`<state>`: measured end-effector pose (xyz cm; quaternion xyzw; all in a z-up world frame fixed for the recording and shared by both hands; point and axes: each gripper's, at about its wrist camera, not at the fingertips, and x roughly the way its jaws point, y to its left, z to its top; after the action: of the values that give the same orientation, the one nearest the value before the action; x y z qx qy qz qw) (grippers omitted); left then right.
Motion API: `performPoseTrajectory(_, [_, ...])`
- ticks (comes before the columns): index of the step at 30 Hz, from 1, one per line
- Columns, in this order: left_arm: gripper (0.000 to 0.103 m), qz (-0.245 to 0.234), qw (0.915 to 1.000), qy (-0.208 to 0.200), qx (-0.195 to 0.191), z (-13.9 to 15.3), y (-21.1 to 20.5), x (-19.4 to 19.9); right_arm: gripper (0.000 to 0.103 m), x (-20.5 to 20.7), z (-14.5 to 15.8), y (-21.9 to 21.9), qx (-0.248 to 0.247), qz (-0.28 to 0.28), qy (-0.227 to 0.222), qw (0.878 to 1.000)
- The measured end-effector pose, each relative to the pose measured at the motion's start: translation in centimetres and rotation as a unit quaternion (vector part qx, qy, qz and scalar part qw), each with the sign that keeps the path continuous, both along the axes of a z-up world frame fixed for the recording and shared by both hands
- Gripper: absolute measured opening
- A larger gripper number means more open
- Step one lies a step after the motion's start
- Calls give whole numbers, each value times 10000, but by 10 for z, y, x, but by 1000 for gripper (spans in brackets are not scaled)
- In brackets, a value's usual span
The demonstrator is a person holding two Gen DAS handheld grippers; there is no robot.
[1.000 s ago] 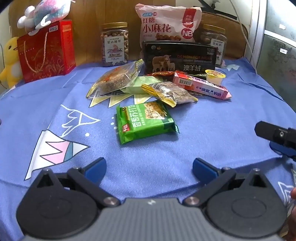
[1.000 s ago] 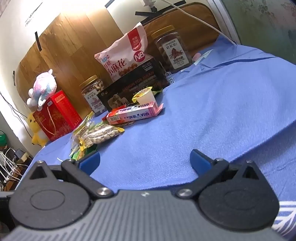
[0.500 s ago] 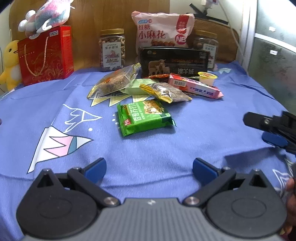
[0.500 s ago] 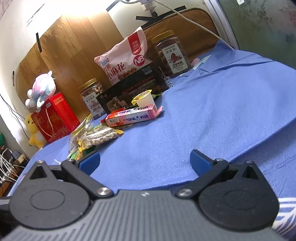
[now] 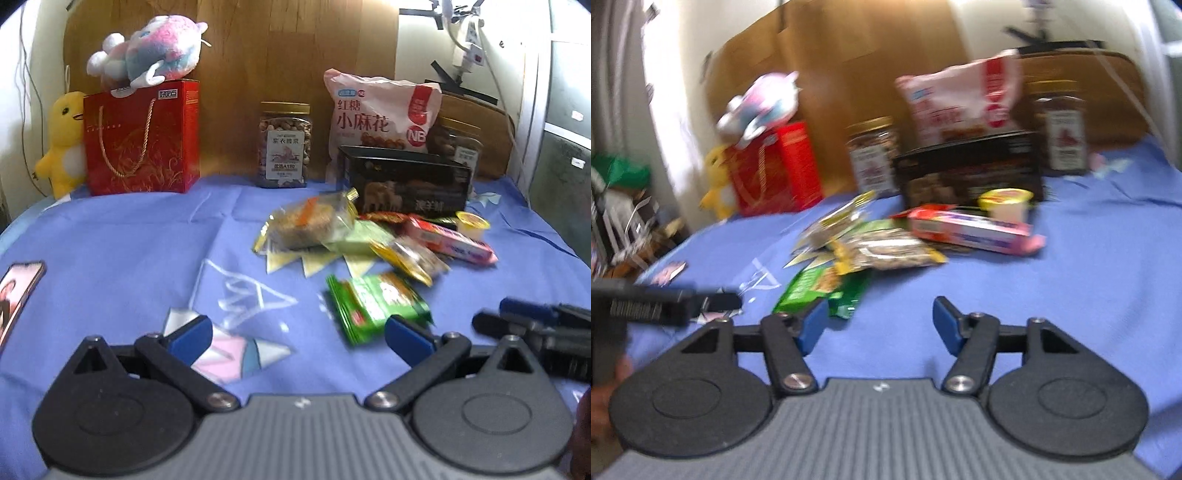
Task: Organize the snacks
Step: 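Move the left gripper toward the green snack pack on the cloth, then grasp the green snack pack with the left gripper and lift it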
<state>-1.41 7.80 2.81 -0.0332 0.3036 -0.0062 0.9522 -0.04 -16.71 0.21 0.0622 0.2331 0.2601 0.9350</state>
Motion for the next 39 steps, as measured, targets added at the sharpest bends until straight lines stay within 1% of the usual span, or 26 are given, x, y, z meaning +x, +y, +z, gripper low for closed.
performPoseTrajectory(1, [103,-93,9999,82,-110,2,3,8,64,4,1,8,-98,138,-5,9999])
performPoseTrajectory(3, [101,-379,9972,348,-551,5,10,25,64,10,1,18,-243,335,-5,9991])
performPoseTrajectory(4, [97,-490,9945,490,-780,4,12,33,64,13,1,24,-320,433,12,9986])
performPoseTrajectory(6, [93,-647,9877,782,-1186,0,16,50,64,21,1,34,-460,663,81,9967])
performPoseTrajectory(8, [87,-727,9817,991,-1452,-7,17,63,64,26,0,41,-621,810,116,9947])
performPoseTrajectory(10, [73,-858,9762,1137,-1637,-12,13,72,64,32,-3,48,-775,882,158,9930])
performPoseTrajectory(11, [69,-921,9735,1205,-1711,-15,12,76,64,34,-5,48,-797,880,206,9927])
performPoseTrajectory(12, [60,-984,9710,1278,-1763,-18,10,79,64,38,-8,49,-782,891,283,9925])
performPoseTrajectory(13, [57,-1048,9681,1373,-1818,-21,6,82,64,40,-11,50,-742,914,327,9925])
performPoseTrajectory(14, [57,-1048,9693,1324,-1788,-21,2,81,60,40,-12,50,-730,922,279,9927])
performPoseTrajectory(15, [57,-1065,9697,1331,-1750,-22,-2,80,51,39,-12,51,-743,966,261,9922])
performPoseTrajectory(17, [57,-1107,9699,1326,-1714,-21,-11,74,49,35,-13,50,-765,1074,217,9910])
performPoseTrajectory(20, [57,-1290,9684,1355,-1647,-20,-23,63,49,24,-12,39,-793,1096,206,9906])
performPoseTrajectory(24, [58,-1765,9599,1431,-1644,-19,-44,49,49,6,-13,9,-674,1036,215,9921])
performPoseTrajectory(27, [58,-2043,9541,1498,-1595,-16,-64,48,49,-6,-14,-12,-617,899,169,9939])
performPoseTrajectory(32, [58,-2374,9509,1503,-1298,-14,-104,51,49,-14,-12,-41,-461,468,58,9978])
performPoseTrajectory(35, [59,-2591,9471,1502,-1151,-11,-127,56,49,-19,-12,-55,-417,189,-77,9989])
performPoseTrajectory(37, [59,-2690,9457,1508,-1031,-11,-139,59,50,-19,-13,-62,-418,50,-83,9991])
performPoseTrajectory(39, [60,-2738,9459,1466,-937,-10,-146,59,50,-17,-16,-68,-344,-21,-29,9994])
